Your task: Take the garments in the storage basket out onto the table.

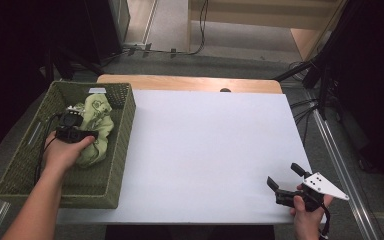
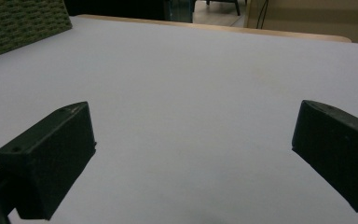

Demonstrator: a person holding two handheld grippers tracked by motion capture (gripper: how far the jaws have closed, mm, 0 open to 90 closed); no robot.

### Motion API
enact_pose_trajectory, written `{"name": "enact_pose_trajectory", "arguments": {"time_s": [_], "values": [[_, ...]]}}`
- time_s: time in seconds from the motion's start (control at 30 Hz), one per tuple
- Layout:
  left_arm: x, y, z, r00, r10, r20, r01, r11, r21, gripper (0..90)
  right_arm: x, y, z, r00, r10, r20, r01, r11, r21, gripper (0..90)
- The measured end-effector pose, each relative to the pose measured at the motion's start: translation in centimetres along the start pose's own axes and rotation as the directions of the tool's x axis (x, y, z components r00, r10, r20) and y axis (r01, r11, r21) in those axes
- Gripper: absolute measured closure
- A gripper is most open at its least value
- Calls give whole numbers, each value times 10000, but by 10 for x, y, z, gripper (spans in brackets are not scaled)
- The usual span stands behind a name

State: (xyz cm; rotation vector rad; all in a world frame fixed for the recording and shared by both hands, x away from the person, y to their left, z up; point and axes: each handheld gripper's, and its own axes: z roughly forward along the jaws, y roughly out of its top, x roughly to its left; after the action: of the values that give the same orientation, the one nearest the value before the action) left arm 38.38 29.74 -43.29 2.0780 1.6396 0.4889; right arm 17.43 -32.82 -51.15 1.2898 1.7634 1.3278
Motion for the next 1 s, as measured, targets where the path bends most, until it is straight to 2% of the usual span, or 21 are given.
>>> {"name": "enact_pose_trajectory", "arguments": {"time_s": [0.2,0.47,0.9,1.0], "values": [[2,1,-9,9998,-184,-71,177,9963,-844,595,0,0,0,10000,7,-4,-7,10000,-8,0],[1,1,-21,9992,-251,-304,186,9800,-1983,596,0,0,0,10000,-1,7,1,10000,5,0],[2,1,-32,9988,-420,-262,324,9548,-2956,596,0,0,0,10000,7,1,-7,10000,-12,0],[1,1,-35,9987,-444,-261,338,9467,-3205,596,0,0,0,10000,6,1,-6,10000,-13,0]]}}
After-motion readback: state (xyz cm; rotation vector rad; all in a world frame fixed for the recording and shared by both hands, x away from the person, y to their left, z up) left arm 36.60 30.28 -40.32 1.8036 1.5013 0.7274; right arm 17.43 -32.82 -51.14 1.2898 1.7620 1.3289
